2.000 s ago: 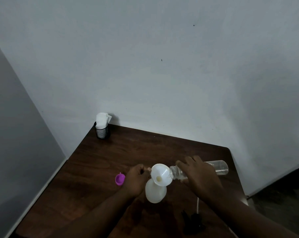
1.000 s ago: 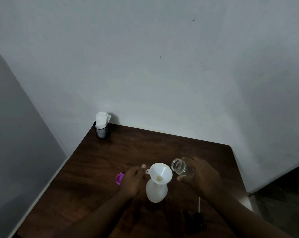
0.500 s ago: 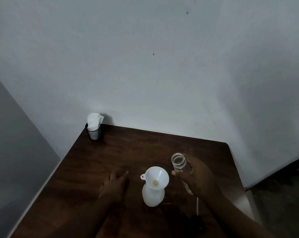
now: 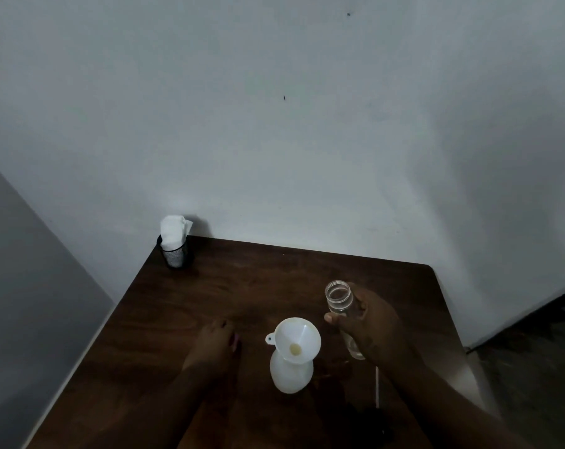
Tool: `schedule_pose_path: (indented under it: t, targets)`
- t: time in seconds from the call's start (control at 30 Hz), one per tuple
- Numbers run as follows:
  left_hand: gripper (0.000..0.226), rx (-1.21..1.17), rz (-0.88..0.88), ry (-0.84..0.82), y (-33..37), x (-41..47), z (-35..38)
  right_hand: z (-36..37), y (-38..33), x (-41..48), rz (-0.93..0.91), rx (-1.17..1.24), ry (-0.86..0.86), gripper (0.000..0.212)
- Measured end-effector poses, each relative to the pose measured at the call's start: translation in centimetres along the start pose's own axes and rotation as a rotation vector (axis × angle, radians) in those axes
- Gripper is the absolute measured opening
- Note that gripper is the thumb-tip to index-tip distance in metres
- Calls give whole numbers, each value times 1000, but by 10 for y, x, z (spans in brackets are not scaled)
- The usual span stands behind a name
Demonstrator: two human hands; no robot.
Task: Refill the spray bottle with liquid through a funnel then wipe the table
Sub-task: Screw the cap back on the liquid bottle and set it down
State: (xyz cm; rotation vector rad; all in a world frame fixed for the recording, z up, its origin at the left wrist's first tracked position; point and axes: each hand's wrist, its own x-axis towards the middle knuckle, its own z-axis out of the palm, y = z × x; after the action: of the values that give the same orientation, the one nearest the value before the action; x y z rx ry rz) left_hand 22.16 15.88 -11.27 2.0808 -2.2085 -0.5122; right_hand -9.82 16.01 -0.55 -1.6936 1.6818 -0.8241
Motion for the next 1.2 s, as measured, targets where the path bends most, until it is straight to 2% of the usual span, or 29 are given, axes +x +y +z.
schedule_pose_path:
  t: [0.1, 0.2, 0.33, 0.47, 0.63, 0.7, 0.77, 0.8, 0.9, 1.03, 1.2]
  targets:
    - [26, -206, -40, 198, 15, 11, -33, -3, -4, 5, -6, 23, 20, 67]
    - [33, -391, 23, 401, 44, 22, -71, -8, -15, 7, -43, 57, 19, 57]
    - [27, -754, 114, 515, 96, 22, -110, -9, -27, 10, -58, 87, 61, 56]
    - [26, -1098, 131, 487, 140, 19, -124, -7, -34, 13, -59, 106, 82, 63]
    - [29, -1338, 215, 394, 172, 13, -130, -13, -37, 8, -93, 149, 51, 57]
    - [35, -1365, 271, 334, 178, 10, -131, -8, -40, 8, -100, 135, 71, 46]
    - [33, -1371, 304, 325, 183, 7, -130, -3, -39, 9, -86, 159, 197, 28]
    - [31, -1378, 312, 330, 185, 5, -130, -1, -38, 9, -79, 169, 246, 26]
    - [25, -1423, 299, 330, 191, 0, -126, -3, -34, 6, -86, 138, 136, 34]
    - [24, -1414, 317, 299, 197, -3, -122, -4, -29, 5, -100, 152, 143, 25]
    - [26, -1379, 368, 268, 202, -8, -120, -5, -28, 7, -75, 177, 177, 41]
